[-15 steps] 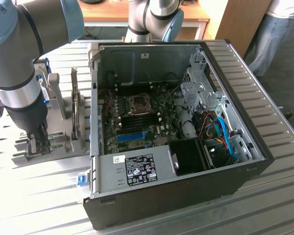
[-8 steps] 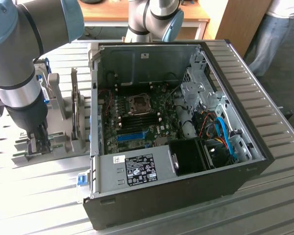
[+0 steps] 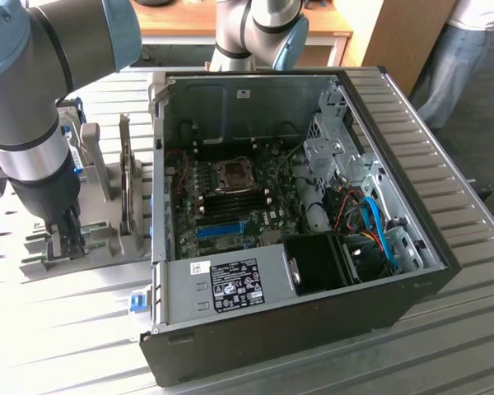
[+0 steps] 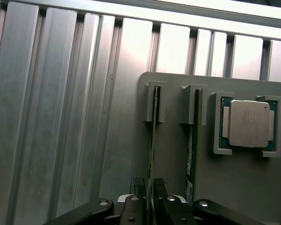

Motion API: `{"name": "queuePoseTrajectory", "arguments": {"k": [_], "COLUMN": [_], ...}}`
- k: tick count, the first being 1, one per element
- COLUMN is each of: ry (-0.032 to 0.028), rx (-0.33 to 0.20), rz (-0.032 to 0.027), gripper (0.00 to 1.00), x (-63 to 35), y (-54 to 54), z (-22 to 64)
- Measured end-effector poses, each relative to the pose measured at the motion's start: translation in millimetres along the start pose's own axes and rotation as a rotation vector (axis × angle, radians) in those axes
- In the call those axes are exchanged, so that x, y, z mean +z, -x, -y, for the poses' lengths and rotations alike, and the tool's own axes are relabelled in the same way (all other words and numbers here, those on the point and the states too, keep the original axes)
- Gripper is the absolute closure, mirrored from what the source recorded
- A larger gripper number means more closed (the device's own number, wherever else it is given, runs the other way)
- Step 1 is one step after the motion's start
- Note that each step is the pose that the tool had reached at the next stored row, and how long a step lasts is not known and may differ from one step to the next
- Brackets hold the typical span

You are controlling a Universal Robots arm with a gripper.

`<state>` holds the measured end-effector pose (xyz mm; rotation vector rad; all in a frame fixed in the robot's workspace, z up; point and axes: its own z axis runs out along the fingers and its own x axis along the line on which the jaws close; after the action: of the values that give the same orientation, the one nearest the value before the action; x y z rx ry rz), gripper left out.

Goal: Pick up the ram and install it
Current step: 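Pick up the ram and move it above insertion slot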

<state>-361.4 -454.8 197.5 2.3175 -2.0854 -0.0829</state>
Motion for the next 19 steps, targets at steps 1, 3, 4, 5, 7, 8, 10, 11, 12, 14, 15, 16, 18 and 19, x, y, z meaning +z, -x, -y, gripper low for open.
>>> {"name": "queuePoseTrajectory", "arguments": {"k": [1,3,4,5,7,8,10,11,12,14,15,16,18,19], "ry": [0.0001,0.0001,0.0001,0.0,0.0001,0.0,0.0,0.0001,0.0001,0.0001,0.0001,0.0,0.0001,0.0], "rx": [0.0,0.0,0.0,0.0,0.0,0.0,0.0,0.0,0.0,0.0,0.0,0.0,0.0,0.0], "rz": [0.0,0.0,0.0,0.0,0.0,-0.0001,0.0,-0.0001,0.0,0.0,-0.0001,-0.0001,0.0,0.0], "gripper": [0.78,0.78,0.78,0.78,0.8,0.86,0.88,0.88,0.88,0.88,0.88,0.88,0.88,0.88], "x": [0.0,0.0,0.0,0.0,0.0,-0.1,0.0,0.0,0.0,0.0,-0.1,0.0,0.0,0.0], "y": [0.0,0.0,0.0,0.0,0.0,-0.1,0.0,0.0,0.0,0.0,0.0,-0.1,0.0,0.0], "z": [0.0,0.0,0.0,0.0,0.0,0.0,0.0,0.0,0.0,0.0,0.0,0.0,0.0,0.0]}}
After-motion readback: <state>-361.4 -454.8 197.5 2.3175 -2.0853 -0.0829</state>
